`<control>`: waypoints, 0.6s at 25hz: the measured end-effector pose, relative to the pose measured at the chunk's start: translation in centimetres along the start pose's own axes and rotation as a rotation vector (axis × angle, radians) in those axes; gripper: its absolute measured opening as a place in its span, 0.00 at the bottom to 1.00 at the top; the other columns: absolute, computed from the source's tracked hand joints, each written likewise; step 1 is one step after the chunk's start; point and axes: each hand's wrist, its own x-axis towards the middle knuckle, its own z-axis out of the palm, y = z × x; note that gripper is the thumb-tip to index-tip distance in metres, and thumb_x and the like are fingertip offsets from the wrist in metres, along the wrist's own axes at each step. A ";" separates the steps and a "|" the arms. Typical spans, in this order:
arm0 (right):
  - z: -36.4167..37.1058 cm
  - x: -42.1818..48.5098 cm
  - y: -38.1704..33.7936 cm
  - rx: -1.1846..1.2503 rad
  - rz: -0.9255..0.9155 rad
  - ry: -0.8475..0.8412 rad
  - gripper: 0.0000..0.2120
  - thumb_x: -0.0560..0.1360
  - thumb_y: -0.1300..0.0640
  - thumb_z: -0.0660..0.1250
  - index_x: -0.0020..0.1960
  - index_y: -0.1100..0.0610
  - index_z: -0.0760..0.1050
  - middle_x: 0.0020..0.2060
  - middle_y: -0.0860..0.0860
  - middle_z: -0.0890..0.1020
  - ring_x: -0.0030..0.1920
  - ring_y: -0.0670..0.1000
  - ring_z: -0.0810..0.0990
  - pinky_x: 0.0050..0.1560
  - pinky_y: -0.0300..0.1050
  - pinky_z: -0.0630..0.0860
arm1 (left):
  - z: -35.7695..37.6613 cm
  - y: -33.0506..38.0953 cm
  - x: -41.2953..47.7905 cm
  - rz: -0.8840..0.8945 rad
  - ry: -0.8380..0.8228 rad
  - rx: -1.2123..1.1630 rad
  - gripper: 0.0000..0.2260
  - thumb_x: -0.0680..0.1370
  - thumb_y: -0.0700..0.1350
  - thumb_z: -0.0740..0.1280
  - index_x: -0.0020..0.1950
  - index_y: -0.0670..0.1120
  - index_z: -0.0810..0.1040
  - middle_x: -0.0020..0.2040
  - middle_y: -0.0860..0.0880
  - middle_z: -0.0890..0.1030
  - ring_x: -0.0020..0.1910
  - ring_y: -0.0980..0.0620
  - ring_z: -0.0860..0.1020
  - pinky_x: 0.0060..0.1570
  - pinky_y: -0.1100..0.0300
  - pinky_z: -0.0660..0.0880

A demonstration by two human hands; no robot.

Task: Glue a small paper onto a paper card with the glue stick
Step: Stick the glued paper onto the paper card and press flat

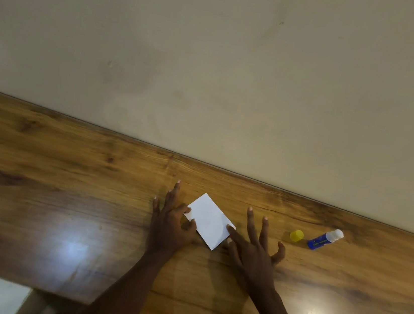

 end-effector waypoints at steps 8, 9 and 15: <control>0.4 -2.8 -2.7 -0.154 -0.147 0.072 0.20 0.76 0.40 0.41 0.54 0.36 0.71 0.72 0.45 0.62 0.74 0.52 0.50 0.59 0.60 0.55 | 0.3 -0.1 -0.1 0.007 0.009 0.010 0.10 0.67 0.46 0.70 0.46 0.44 0.81 0.73 0.45 0.61 0.71 0.42 0.63 0.68 0.45 0.47; 0.1 -2.4 -3.0 -0.150 -0.141 0.061 0.23 0.76 0.41 0.40 0.50 0.36 0.74 0.66 0.45 0.72 0.71 0.52 0.62 0.59 0.62 0.59 | 0.2 -0.1 -0.1 0.013 0.011 0.010 0.10 0.68 0.45 0.70 0.46 0.44 0.81 0.73 0.45 0.61 0.71 0.42 0.63 0.68 0.44 0.47; -0.3 -0.7 -4.9 -0.049 -0.145 -0.159 0.14 0.61 0.45 0.64 0.46 0.43 0.78 0.46 0.41 0.85 0.46 0.45 0.84 0.37 0.55 0.80 | -0.1 0.4 -0.1 0.072 0.064 -0.051 0.19 0.74 0.52 0.58 0.63 0.48 0.73 0.73 0.48 0.57 0.72 0.48 0.58 0.69 0.43 0.45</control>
